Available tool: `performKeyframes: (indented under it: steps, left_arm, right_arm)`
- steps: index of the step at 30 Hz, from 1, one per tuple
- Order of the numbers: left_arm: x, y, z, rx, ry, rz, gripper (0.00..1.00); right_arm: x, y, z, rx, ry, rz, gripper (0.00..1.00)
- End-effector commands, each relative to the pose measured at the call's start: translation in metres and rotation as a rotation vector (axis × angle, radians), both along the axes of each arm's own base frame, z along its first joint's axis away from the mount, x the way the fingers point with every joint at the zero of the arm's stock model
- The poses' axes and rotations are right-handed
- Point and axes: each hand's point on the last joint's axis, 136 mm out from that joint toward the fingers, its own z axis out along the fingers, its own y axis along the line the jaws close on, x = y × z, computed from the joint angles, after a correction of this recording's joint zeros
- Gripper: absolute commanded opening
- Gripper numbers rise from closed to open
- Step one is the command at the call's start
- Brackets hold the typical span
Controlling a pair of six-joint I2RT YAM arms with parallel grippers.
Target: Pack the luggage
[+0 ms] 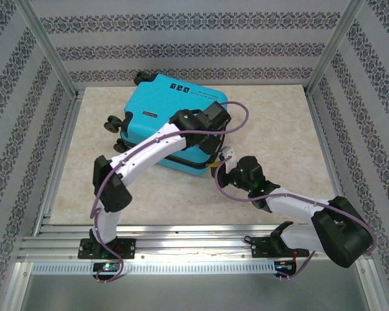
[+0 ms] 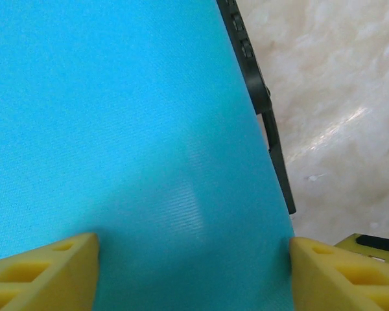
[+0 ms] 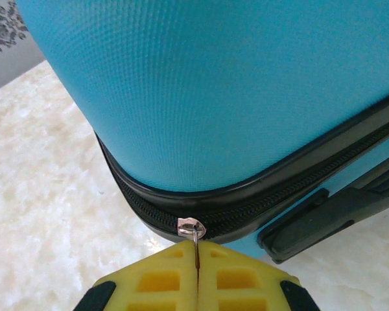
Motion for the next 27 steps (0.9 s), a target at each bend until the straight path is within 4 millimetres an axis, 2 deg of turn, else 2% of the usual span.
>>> performKeyframes:
  steps: [1,8,11,15,19,23,27]
  left_arm:
    - [-0.012,0.056,-0.051,0.099,0.194,0.084,0.70]
    - [-0.018,0.076,-0.069,0.064,0.241,0.099,0.68]
    - [-0.017,0.081,-0.072,0.068,0.251,0.100,0.67]
    - [-0.020,0.083,-0.080,0.081,0.264,0.090,0.66]
    - [-0.021,0.086,-0.088,0.083,0.274,0.089,0.66]
    - [-0.025,0.088,-0.088,0.077,0.277,0.081,0.65]
    - [-0.030,0.110,-0.094,0.109,0.300,0.106,0.64]
  right_arm:
    - [0.033,-0.027,0.033,-0.046,-0.147,-0.191,0.00]
    - [0.045,-0.065,0.038,-0.136,-0.187,-0.397,0.00]
    - [0.048,-0.071,0.038,-0.147,-0.182,-0.426,0.00]
    - [0.055,-0.068,0.041,-0.125,-0.202,-0.405,0.00]
    - [0.055,-0.051,0.055,-0.006,-0.260,-0.260,0.00]
    - [0.052,-0.032,0.061,0.049,-0.240,-0.117,0.00]
    - [0.055,-0.023,0.056,0.070,-0.215,-0.046,0.00]
